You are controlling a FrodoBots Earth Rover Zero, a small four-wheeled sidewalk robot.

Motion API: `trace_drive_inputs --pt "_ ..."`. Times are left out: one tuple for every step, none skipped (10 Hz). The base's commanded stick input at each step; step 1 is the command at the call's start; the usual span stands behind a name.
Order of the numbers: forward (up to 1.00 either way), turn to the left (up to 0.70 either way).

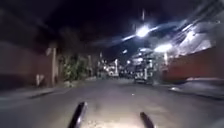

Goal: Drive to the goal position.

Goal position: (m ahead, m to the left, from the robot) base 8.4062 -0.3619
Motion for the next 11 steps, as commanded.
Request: trace_drive_inputs --pt "1.00 0.02" --pt "1.00 0.02" --pt "1.00 0.02" --pt "1.00 0.02" --pt "1.00 0.02" --pt "1.00 0.02" --pt "1.00 0.02" --pt "1.00 0.02" --pt "1.00 0.02" --pt "1.00 0.02" --pt "1.00 0.02"
